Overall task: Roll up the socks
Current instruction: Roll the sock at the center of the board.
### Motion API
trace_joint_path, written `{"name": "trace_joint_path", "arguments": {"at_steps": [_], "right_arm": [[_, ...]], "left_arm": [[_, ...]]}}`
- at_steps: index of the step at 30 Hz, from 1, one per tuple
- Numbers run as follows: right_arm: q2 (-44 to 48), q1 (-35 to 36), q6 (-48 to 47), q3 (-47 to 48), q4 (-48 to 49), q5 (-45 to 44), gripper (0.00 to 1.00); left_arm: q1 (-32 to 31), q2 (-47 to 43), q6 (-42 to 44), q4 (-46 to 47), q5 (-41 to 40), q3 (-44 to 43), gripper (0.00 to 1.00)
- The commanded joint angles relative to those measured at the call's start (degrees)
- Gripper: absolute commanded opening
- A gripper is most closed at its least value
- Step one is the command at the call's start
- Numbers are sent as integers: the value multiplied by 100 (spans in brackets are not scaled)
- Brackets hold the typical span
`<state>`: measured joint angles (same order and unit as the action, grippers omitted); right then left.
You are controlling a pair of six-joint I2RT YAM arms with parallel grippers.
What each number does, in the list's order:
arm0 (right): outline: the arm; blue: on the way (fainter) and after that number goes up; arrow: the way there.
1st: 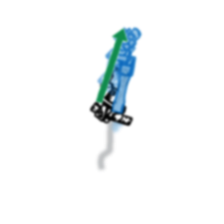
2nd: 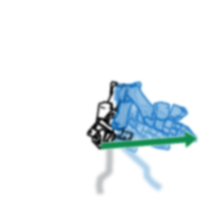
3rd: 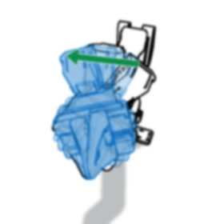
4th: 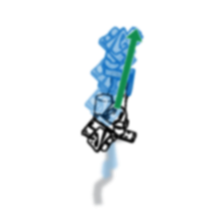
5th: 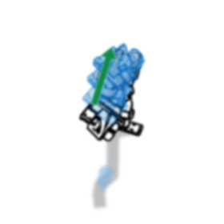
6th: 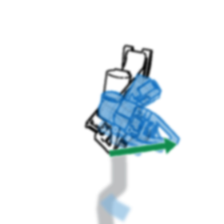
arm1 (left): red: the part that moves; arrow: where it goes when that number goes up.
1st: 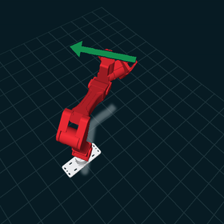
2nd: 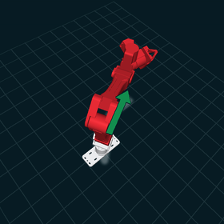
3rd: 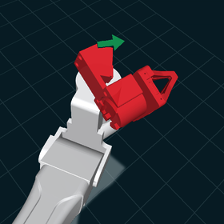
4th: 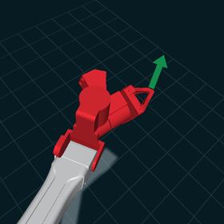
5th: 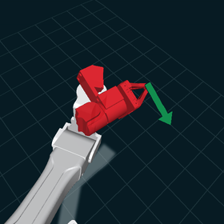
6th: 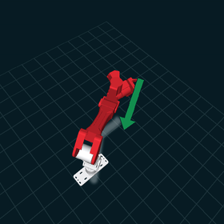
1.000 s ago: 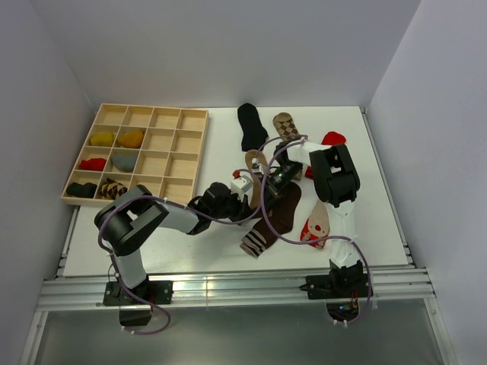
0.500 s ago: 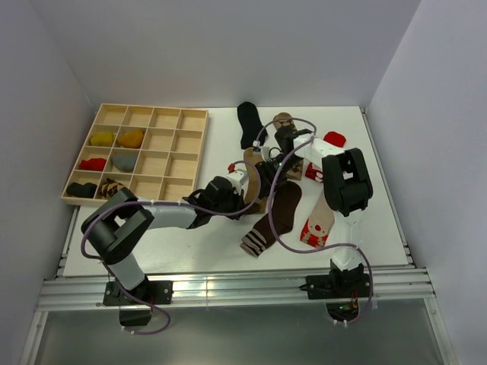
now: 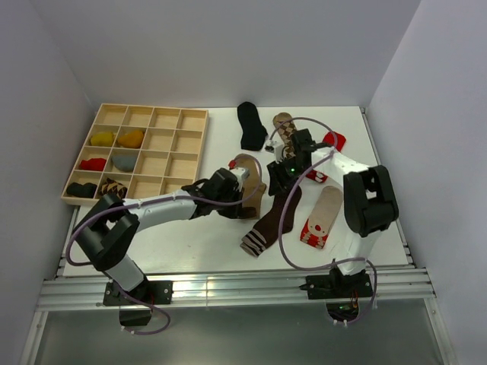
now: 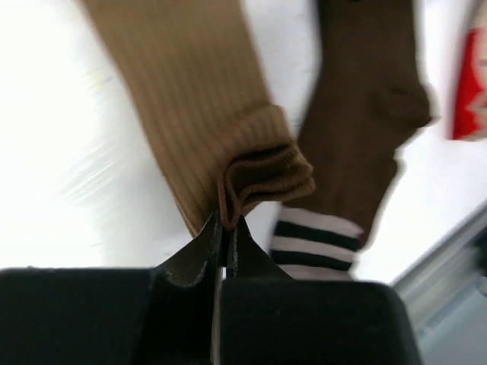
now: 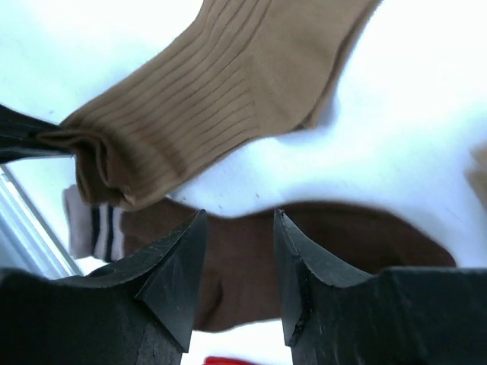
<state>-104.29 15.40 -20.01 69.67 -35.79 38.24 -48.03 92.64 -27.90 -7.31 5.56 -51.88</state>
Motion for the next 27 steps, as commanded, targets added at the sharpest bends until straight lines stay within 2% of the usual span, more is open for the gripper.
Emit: {"name": "trace_joint_path", "arguments": {"at_steps": [1, 5, 11, 14, 19, 27], "right_arm": [[742, -81, -205, -479, 976, -140, 47], [1374, -63, -521, -980, 1302, -334, 47], [1938, -37, -1003, -1561, 1689, -256, 47], [2184, 59, -1356, -1990, 1829, -194, 47], [2562, 532, -2023, -2510, 2216, -667, 47], [3046, 1237, -2438, -3143, 2831, -897, 47]], "left_arm": [[-57, 322, 48, -463, 551, -726, 0], [-40, 1035, 171, -1183, 744, -1586, 0], [-40, 1835, 250, -1624, 1025, -2299, 0], [65, 2047, 180, -1633, 1288, -2353, 0], [355, 2188, 66, -1422, 1992, -2222, 0], [575, 2460, 4, -1448, 2660, -2283, 0]]}}
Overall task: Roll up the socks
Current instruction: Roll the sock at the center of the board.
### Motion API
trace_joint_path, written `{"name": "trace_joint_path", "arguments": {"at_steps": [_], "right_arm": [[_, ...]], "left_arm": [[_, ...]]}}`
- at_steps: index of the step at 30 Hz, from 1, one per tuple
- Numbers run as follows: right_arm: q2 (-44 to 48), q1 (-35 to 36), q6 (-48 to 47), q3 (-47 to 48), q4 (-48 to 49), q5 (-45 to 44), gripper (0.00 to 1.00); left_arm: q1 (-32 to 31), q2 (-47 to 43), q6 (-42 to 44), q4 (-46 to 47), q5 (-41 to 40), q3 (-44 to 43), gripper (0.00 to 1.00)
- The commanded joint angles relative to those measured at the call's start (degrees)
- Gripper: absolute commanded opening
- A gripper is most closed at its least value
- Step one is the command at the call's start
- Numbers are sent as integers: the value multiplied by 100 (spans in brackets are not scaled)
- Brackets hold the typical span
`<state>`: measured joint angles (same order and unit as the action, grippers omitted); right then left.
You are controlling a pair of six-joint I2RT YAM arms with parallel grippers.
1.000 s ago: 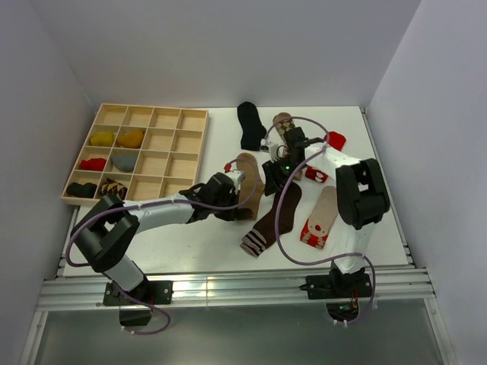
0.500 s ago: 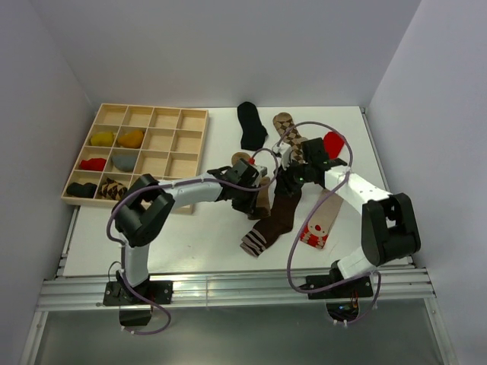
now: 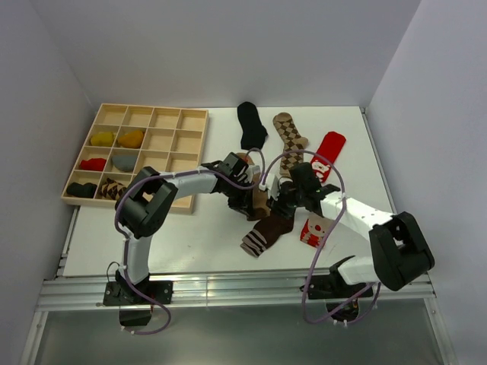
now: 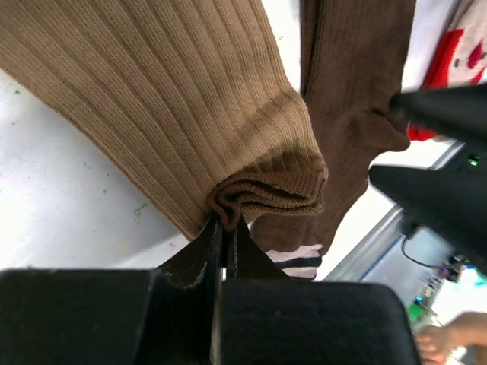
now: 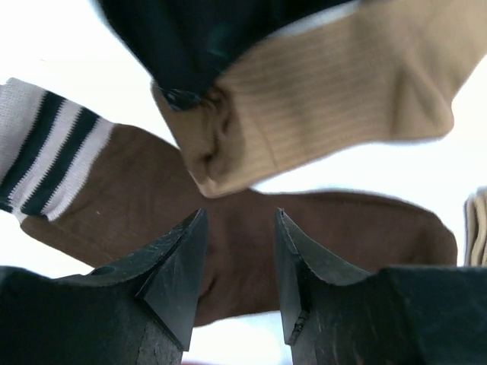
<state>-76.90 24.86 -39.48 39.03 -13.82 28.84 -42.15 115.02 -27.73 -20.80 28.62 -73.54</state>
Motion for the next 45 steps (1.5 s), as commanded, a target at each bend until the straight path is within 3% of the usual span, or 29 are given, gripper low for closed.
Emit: {"name": "trace_joint_path", "arguments": {"at_steps": [1, 11, 29, 37, 45], "right_arm": [[412, 352, -568, -140, 661, 69, 48], [501, 1310, -920, -458, 909, -449, 44], [-923, 1390, -1623, 387, 547, -1284, 42], [-958, 1381, -1834, 343, 301, -1328, 55], [-976, 1284, -2019, 580, -357, -1127, 60]], "left_arm": [[-4, 257, -5, -109, 381, -126, 0], [14, 328, -40, -126, 451, -82, 0], [137, 345, 118, -381, 636, -214, 0], [251, 398, 144, -460, 601, -275, 4], [322, 442, 136, -574, 469, -372, 7]]}}
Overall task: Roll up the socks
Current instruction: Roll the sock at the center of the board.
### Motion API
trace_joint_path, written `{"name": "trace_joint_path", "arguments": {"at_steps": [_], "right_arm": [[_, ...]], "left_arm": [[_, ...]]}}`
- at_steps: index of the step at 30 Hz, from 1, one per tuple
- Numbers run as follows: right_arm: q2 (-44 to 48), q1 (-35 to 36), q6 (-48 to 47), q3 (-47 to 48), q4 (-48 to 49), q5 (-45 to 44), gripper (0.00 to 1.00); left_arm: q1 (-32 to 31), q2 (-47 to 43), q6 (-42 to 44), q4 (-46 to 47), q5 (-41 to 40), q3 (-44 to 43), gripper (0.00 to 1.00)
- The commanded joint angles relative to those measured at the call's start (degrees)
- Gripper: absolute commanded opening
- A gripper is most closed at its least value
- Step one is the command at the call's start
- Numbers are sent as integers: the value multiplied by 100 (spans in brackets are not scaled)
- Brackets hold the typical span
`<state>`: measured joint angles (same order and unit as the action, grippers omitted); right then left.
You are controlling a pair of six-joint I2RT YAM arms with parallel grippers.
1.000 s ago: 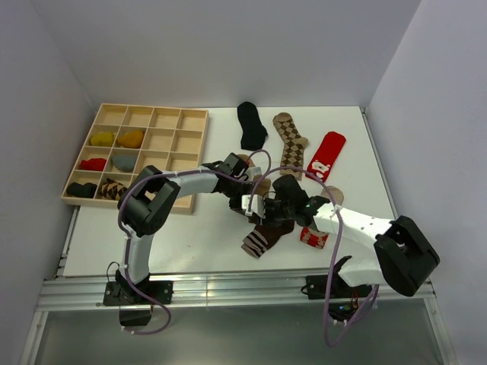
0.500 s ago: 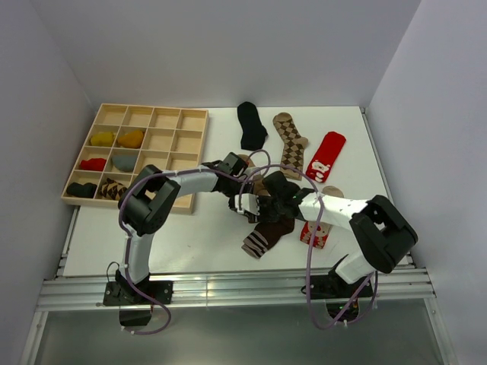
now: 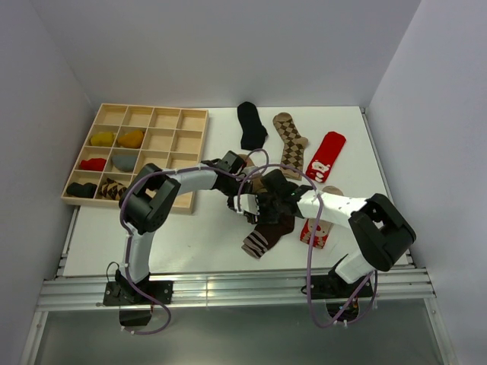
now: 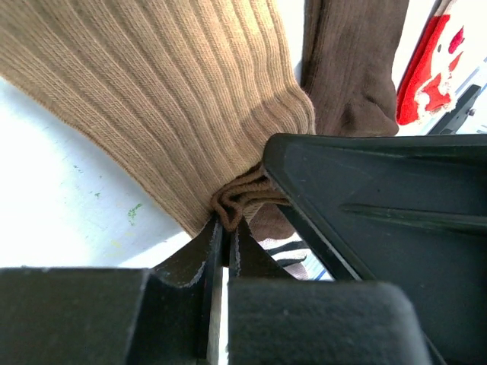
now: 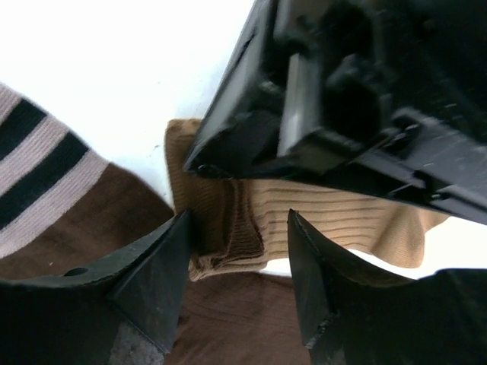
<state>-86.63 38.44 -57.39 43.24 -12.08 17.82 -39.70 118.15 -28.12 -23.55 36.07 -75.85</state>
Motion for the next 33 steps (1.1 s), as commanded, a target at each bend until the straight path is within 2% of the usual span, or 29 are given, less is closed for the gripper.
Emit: {"name": "trace_joint_path", "arguments": {"at_steps": [1, 11, 22, 33], "right_arm": [[40, -90, -255, 167, -567, 1, 61], [24, -126, -387, 211, -682, 28, 61], [252, -126, -220, 237, -225, -139, 59], [278, -898, -449, 17, -1042, -113, 60]], "left_arm": [[77, 147, 193, -308, -276, -166, 7], [147, 191, 272, -545, -320, -298, 7], [235, 270, 430, -791, -417, -404, 8], [358, 174, 509, -844, -470, -290, 7]]}}
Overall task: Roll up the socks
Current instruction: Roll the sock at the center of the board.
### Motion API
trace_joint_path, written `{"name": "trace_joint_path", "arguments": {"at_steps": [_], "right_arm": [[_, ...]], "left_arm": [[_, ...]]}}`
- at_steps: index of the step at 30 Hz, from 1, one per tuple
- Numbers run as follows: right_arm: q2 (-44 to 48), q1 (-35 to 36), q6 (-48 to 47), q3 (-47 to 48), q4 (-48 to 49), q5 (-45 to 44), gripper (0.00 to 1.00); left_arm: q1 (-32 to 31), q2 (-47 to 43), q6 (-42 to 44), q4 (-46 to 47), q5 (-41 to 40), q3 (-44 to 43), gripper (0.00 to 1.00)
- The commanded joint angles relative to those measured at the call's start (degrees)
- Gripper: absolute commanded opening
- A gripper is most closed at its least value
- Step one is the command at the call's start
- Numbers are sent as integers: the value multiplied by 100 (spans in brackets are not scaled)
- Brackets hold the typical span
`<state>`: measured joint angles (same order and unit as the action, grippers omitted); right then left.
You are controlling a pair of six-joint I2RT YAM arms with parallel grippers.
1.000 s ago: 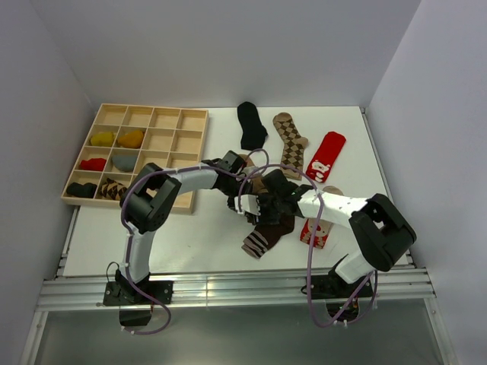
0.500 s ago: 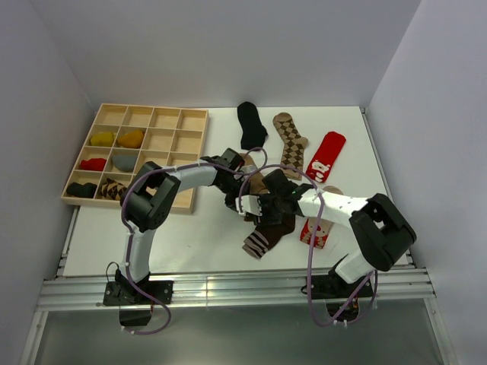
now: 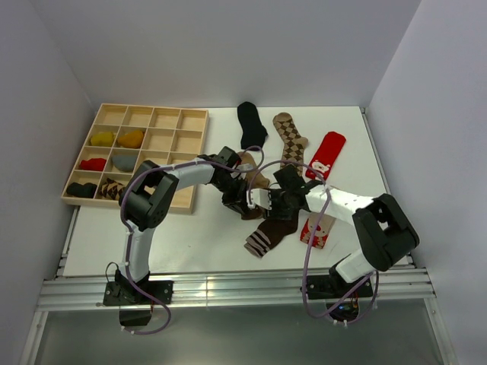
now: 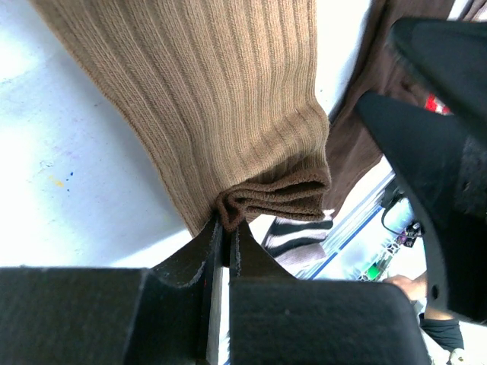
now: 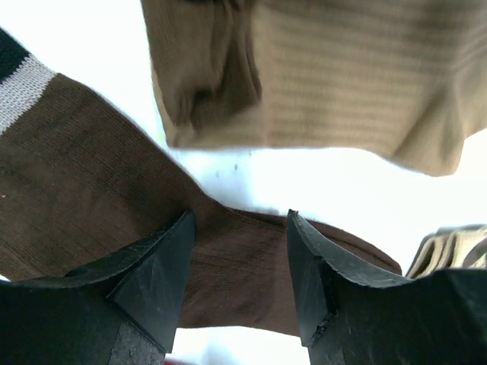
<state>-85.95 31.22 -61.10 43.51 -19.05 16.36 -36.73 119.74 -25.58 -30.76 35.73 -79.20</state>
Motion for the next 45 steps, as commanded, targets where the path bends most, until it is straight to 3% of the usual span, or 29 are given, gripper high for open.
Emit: {"name": "trace_joint_path", "arguments": {"at_steps": [1, 16, 23, 35, 45], "right_arm": [[193, -221, -95, 0, -415, 51, 60], [755, -1540, -1053, -738, -960, -89, 60], [1282, -1549, -597, 183, -1286, 894, 61], [888, 699, 90, 273, -241, 491, 57], [562, 1360, 46, 105, 217, 245, 54]], "left_arm": [[61, 14, 256, -114, -452, 62, 7], [69, -92, 221, -61, -479, 177, 7], [70, -91, 168, -17, -408, 150, 7], [43, -83, 141, -220, -452, -25, 7], [52, -30, 203, -246, -435, -34, 8]]}}
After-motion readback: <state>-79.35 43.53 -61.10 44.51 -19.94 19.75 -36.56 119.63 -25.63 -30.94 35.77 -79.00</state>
